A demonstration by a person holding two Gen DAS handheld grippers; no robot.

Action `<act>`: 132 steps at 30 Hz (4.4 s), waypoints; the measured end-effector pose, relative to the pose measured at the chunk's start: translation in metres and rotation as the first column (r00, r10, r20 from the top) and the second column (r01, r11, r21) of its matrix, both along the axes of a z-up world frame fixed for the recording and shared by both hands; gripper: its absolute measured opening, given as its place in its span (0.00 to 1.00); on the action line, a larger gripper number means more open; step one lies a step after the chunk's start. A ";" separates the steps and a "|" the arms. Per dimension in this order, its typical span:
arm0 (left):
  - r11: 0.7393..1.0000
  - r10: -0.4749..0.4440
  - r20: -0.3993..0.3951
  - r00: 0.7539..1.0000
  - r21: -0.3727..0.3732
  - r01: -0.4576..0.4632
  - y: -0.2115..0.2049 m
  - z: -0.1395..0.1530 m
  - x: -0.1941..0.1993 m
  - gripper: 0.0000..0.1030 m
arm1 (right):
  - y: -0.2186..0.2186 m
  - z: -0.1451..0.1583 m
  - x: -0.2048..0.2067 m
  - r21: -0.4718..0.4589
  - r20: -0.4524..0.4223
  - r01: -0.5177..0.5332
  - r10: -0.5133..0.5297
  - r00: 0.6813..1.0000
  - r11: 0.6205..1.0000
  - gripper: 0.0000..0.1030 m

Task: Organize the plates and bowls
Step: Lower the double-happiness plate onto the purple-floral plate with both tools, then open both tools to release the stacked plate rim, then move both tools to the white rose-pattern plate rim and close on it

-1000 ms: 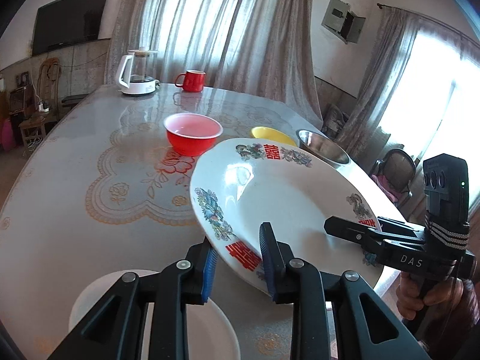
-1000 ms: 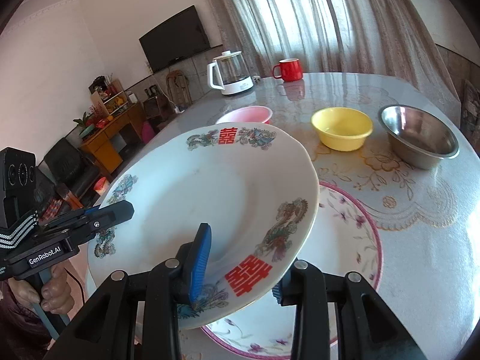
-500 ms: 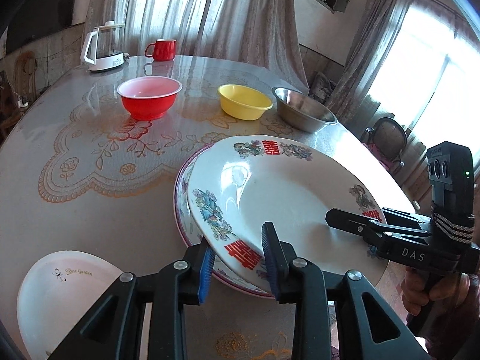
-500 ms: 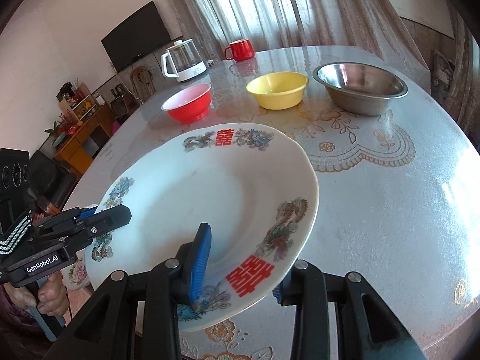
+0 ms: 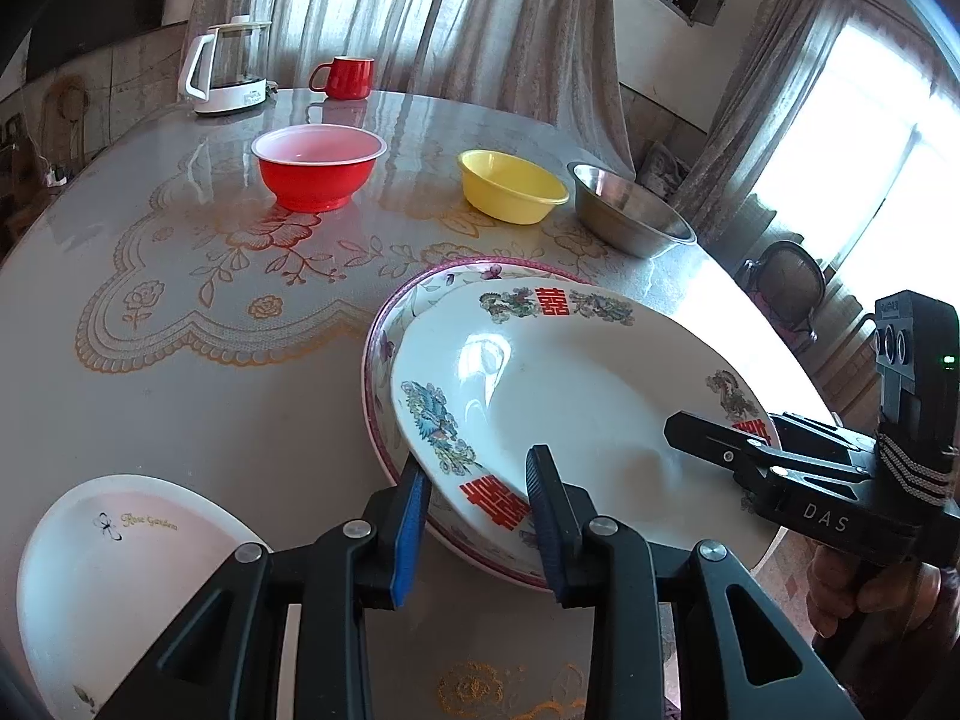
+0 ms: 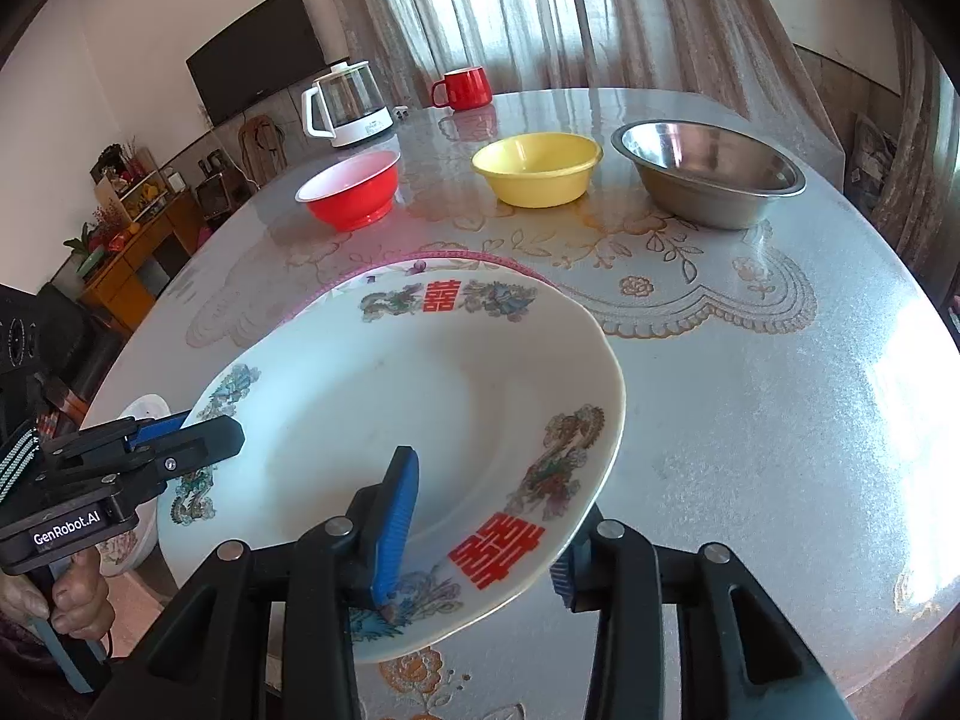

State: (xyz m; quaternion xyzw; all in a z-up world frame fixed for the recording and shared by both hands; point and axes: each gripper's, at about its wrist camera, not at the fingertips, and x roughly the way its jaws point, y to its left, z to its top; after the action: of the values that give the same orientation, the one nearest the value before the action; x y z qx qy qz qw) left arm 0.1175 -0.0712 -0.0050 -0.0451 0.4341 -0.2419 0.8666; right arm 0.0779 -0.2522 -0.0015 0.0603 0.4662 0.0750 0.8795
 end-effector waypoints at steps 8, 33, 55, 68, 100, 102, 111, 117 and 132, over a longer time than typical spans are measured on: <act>1.000 0.017 0.009 1.000 0.002 -0.017 0.007 0.000 -0.001 0.32 | 0.005 0.005 0.000 -0.070 -0.013 -0.034 0.033 0.999 0.997 0.45; 1.000 0.010 0.038 0.999 -0.023 -0.009 0.009 0.010 0.001 0.33 | -0.026 0.005 0.034 -0.054 0.030 0.097 -0.095 0.995 0.994 0.44; 1.000 -0.003 0.017 1.000 -0.008 0.003 0.003 0.007 0.021 0.61 | -0.024 -0.001 0.043 -0.070 0.022 0.073 -0.072 0.997 0.995 0.15; 1.000 0.001 0.012 1.000 -0.004 -0.001 0.002 0.001 0.008 0.62 | -0.020 0.000 0.033 -0.086 0.029 0.091 -0.088 0.996 0.992 0.16; 0.997 0.074 0.009 0.997 -0.028 -0.073 0.031 0.010 -0.004 0.70 | -0.011 0.038 0.013 0.034 0.144 0.089 -0.093 0.985 0.996 0.32; 0.993 0.110 0.027 0.994 -0.039 -0.109 0.041 0.014 -0.004 0.71 | -0.008 0.041 0.011 0.080 0.151 0.052 -0.064 0.987 0.995 0.32; 0.974 0.210 0.032 0.977 -0.090 -0.207 0.089 0.023 0.001 0.81 | 0.036 0.046 0.006 0.180 0.153 -0.175 0.148 0.977 0.968 0.34; 0.956 0.291 0.047 0.956 -0.056 -0.288 0.124 0.024 -0.004 0.82 | 0.087 0.036 0.000 0.270 0.116 -0.385 0.368 0.923 0.882 0.34; 0.941 0.330 -0.018 0.944 -0.072 -0.330 0.207 -0.006 -0.048 0.56 | 0.164 -0.022 0.002 0.315 -0.075 -0.500 0.546 0.834 0.807 0.34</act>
State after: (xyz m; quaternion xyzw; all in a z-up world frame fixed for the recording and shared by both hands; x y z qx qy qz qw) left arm 0.0696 0.1359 -0.0111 -0.1498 0.4137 -0.1090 0.8913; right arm 0.0798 -0.0887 -0.0237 0.0600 0.5190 0.3755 0.7656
